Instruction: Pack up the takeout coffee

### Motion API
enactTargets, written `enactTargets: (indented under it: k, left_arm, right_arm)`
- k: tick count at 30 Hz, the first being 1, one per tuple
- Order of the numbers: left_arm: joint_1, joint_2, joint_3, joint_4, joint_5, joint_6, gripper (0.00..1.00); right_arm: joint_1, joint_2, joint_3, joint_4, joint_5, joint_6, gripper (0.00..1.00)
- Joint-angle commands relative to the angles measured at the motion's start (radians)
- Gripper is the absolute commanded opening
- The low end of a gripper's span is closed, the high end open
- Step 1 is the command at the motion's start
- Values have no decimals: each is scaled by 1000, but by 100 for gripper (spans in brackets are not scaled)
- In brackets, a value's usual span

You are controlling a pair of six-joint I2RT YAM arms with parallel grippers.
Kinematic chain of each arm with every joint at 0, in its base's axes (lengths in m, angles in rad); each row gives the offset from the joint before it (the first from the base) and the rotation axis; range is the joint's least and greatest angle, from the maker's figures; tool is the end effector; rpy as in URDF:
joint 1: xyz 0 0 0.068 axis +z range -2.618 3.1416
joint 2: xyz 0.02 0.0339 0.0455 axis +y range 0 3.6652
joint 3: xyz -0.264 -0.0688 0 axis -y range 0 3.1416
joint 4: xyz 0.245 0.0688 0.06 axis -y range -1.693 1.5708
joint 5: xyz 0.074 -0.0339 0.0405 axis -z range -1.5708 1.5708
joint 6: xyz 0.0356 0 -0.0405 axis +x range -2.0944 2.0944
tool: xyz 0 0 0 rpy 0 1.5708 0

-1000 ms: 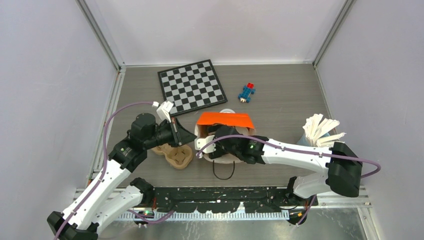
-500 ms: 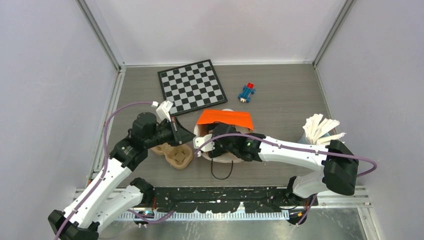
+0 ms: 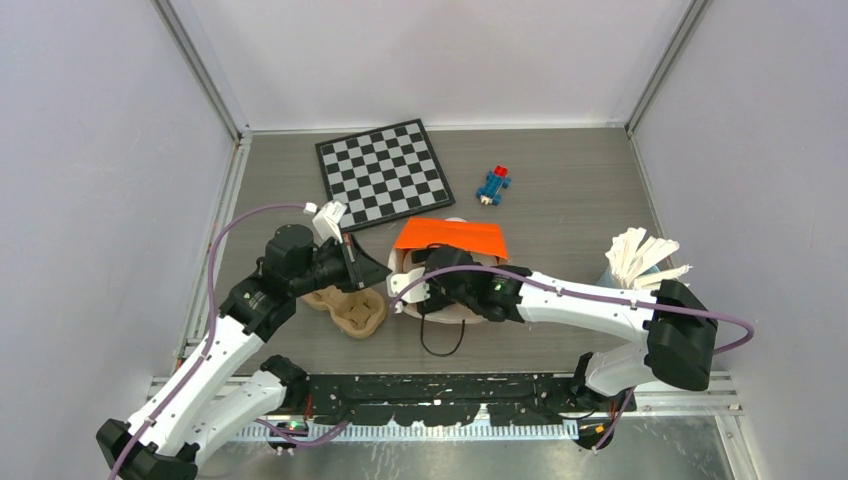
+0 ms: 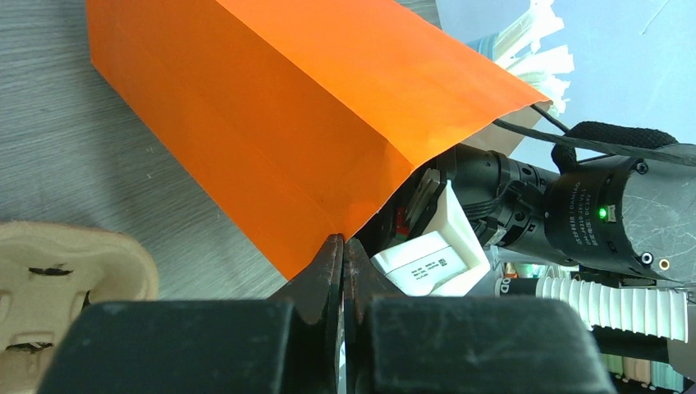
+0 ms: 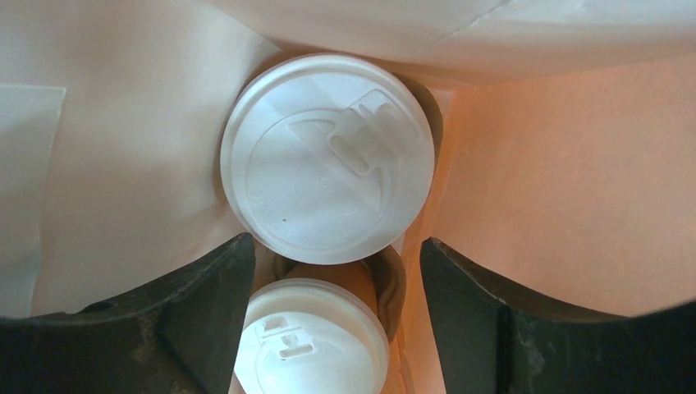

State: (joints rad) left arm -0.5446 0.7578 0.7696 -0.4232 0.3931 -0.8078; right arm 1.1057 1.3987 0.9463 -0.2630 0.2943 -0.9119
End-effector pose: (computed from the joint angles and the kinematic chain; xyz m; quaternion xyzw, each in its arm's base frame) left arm 0.1388 -0.1000 0.3151 -0.0016 0.8275 -0.4636 0.3168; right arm 0.1451 0.2661 0.2496 -0.7292 0.5311 -0.0931 0.4213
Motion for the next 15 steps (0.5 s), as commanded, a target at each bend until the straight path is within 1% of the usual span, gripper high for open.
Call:
enactTargets:
  k: [1, 4, 8, 15]
  left_arm:
    - [-13, -13, 61, 80, 75, -13, 0]
    - [-14, -11, 69, 77, 74, -10, 0]
    - [-13, -5, 76, 73, 73, -7, 0]
    - [-14, -12, 36, 80, 69, -20, 0]
  right_arm:
    - [-2, -13, 53, 18, -22, 16, 76]
    - [-1, -43, 46, 16, -49, 30, 76]
    - [-2, -74, 66, -60, -74, 55, 80]
    - [-1, -144, 67, -128, -119, 103, 82]
